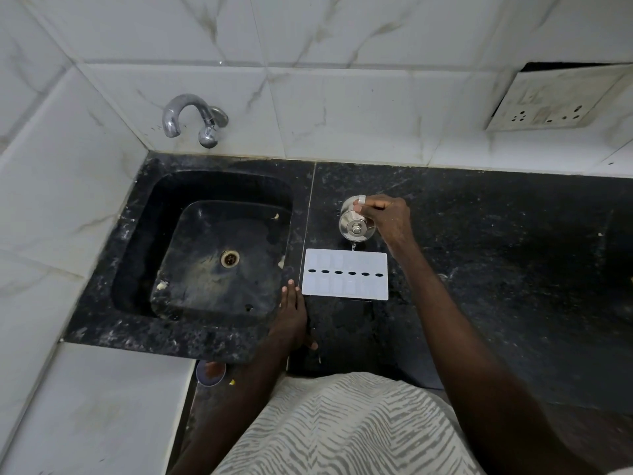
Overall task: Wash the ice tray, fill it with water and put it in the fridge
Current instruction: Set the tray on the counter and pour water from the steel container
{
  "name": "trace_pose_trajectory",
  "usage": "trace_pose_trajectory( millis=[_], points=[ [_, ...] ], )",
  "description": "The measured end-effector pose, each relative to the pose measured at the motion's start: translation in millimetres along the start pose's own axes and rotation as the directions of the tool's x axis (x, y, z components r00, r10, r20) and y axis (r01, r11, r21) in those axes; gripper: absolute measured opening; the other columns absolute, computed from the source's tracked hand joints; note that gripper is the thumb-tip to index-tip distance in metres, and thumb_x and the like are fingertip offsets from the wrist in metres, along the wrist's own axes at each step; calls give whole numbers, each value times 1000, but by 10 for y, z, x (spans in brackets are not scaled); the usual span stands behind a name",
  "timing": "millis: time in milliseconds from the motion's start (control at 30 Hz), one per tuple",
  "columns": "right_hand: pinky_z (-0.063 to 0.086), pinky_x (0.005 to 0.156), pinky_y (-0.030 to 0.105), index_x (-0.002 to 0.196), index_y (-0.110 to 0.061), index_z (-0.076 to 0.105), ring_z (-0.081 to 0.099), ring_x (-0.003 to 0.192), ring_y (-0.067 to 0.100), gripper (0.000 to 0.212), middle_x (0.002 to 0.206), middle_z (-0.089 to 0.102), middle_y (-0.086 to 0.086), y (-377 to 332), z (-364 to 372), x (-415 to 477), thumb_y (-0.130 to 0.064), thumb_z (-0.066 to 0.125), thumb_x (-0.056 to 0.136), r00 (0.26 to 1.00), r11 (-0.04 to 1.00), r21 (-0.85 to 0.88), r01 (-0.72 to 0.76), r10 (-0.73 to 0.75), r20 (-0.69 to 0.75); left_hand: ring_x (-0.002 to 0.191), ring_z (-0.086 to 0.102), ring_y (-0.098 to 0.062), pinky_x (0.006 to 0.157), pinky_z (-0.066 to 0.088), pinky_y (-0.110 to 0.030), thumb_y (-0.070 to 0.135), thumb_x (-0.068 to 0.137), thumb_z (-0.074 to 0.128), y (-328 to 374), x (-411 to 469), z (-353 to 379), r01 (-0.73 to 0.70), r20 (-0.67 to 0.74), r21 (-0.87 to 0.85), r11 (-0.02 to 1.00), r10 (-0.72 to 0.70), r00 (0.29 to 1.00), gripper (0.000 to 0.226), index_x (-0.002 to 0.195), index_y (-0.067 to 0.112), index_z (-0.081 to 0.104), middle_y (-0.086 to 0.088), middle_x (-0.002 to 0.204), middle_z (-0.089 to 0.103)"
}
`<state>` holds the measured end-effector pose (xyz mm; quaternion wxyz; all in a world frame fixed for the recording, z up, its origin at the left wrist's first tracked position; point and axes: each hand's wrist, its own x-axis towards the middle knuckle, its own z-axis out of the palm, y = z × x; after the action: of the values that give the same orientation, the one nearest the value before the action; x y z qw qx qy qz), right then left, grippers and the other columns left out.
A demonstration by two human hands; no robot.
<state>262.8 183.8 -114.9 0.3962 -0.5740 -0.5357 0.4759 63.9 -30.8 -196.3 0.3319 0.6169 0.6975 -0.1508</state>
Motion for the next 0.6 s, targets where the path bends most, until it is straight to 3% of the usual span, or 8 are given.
trace_pose_trajectory(
  millis=[233,600],
  points=[
    [62,70,27,96,-5,82,75,74,10,18,89,79,0,-98,149,-58,-5,87,79,1000,997,72,7,-9,23,153,-27,-42,128,-3,-44,49,73,90,-6,15,-5,10,10,-4,1000,-10,1000,150,156,-8,-21,-27,162,-34],
    [63,78,31,98,-2,82,74,85,9,18,98,78,5,-103,286,-121,-2,85,81,992,992,70,102,-106,63,154,-26,-42,128,1,-46,46,76,88,-9,-5,-1,1,3,10,1000,-1,1000,145,157,-8,-20,-26,163,-33]
  ],
)
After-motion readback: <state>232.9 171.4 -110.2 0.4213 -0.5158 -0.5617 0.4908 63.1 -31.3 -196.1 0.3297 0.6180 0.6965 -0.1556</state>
